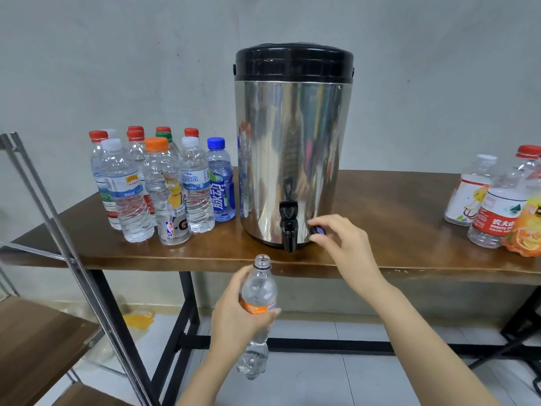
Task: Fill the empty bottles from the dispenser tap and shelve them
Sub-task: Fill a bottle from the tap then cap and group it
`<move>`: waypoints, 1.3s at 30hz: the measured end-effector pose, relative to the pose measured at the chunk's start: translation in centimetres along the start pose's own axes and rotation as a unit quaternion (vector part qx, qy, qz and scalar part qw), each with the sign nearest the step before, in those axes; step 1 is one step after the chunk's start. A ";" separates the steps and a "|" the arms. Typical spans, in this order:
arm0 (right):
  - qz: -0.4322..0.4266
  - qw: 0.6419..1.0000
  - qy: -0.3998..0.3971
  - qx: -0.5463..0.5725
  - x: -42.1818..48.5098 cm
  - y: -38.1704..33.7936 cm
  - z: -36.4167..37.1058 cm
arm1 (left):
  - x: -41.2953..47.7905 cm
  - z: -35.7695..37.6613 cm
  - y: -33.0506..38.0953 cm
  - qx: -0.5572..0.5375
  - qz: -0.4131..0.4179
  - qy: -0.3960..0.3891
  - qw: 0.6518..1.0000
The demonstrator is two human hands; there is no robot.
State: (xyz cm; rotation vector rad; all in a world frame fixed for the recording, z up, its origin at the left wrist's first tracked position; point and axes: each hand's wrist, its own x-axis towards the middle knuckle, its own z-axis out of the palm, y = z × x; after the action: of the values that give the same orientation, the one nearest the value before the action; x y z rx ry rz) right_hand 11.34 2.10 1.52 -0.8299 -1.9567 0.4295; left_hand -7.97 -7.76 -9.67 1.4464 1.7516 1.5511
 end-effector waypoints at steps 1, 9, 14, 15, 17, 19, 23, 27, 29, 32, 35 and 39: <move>-0.032 0.999 -0.011 0.020 0.2 -1.5 0.2 | 0.1 -0.4 0.5 0.000 0.001 0.001 1.000; -0.133 0.968 -0.207 0.043 2.5 -6.1 3.1 | 0.2 -2.4 2.4 -0.004 0.011 -0.005 1.000; -0.148 0.959 -0.240 0.044 3.4 -6.6 3.7 | 0.2 -3.6 2.7 0.008 0.014 0.005 1.000; -0.157 0.956 -0.244 0.041 3.5 -6.7 3.8 | 0.3 -3.8 2.7 0.010 0.012 0.007 1.000; -0.178 0.951 -0.253 0.028 3.8 -6.8 4.3 | 0.3 -4.2 2.8 0.013 0.010 0.007 1.000; -0.179 0.948 -0.264 0.006 4.1 -7.2 4.6 | 0.4 -4.4 2.8 0.018 0.007 0.006 1.000; -0.135 0.946 -0.264 -0.135 4.6 -8.1 5.1 | 0.3 -5.1 3.1 0.028 0.007 0.001 1.000; -0.110 0.938 -0.323 -0.058 5.4 -8.6 4.8 | 0.6 -6.2 3.2 0.005 -0.002 0.011 1.000; -0.121 0.927 -0.350 -0.060 5.8 -8.7 5.0 | 0.7 -6.7 3.1 0.009 -0.003 0.011 1.000; -0.082 0.944 -0.301 -0.104 5.6 -8.8 5.9 | 0.9 -7.0 3.2 0.021 0.000 0.007 1.000; -0.088 0.939 -0.314 -0.110 5.5 -9.1 6.3 | 1.2 -7.4 3.2 0.026 0.005 0.015 1.000; -0.130 0.932 -0.327 -0.090 6.0 -9.4 6.7 | 1.3 -7.9 3.1 0.047 0.014 0.023 0.999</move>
State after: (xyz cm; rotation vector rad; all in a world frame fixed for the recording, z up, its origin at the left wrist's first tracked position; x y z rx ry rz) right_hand 0.00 -0.11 7.50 -0.5594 -2.7188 0.4032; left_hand -13.55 -10.93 -3.98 1.4974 1.8619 1.5464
